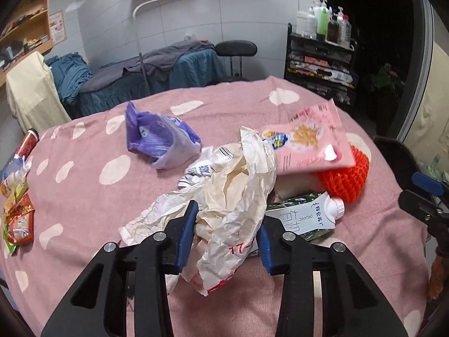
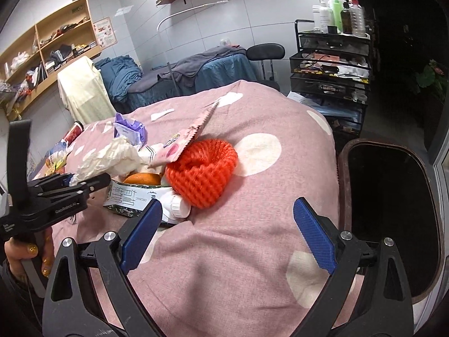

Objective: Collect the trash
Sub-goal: 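Grasp the crumpled white plastic bag with the left tool and lift it, then carry the orange mesh net to the bin with the right tool while the left tool carries the white bag, then lower the white bag into the bin and open the left tool, then grasp the green-and-white milk carton with the left tool and lift it, then grasp the pink snack bag with the right tool and drop it into the bin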

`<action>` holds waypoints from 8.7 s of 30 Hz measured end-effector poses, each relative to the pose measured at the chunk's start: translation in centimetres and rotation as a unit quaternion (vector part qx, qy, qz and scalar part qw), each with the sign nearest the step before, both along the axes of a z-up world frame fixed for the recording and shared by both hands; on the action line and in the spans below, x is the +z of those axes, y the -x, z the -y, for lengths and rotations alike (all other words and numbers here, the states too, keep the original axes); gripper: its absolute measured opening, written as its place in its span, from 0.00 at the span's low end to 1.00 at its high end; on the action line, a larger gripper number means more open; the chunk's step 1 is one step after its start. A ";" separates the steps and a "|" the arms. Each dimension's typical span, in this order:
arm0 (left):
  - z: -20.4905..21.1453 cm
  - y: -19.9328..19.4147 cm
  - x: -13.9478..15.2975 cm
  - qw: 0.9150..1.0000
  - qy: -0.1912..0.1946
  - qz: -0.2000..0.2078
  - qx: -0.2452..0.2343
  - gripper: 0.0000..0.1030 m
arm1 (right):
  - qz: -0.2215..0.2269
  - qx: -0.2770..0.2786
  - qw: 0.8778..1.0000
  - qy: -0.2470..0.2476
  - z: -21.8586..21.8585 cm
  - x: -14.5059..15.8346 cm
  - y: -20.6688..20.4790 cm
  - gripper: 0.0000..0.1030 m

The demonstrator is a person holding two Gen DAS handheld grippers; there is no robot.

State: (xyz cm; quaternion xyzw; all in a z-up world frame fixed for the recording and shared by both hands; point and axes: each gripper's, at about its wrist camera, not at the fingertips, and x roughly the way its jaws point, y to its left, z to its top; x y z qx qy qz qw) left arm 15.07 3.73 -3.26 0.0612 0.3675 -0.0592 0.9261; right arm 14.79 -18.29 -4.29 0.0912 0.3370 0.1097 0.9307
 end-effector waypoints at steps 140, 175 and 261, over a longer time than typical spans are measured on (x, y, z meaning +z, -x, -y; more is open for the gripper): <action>35.2 0.4 -3.7 0.943 0.010 -0.044 -0.331 0.83 | -0.010 -0.464 0.885 -0.025 28.2 -5.5 7.4 0.89; 11.7 0.4 -0.1 0.984 -0.009 -0.036 -0.174 0.87 | 0.005 -0.161 0.985 -0.056 13.9 -2.7 3.6 0.92; 0.6 3.9 3.7 0.989 0.111 0.070 -0.074 0.51 | 0.031 -0.016 0.989 -0.146 4.2 2.4 -3.2 0.06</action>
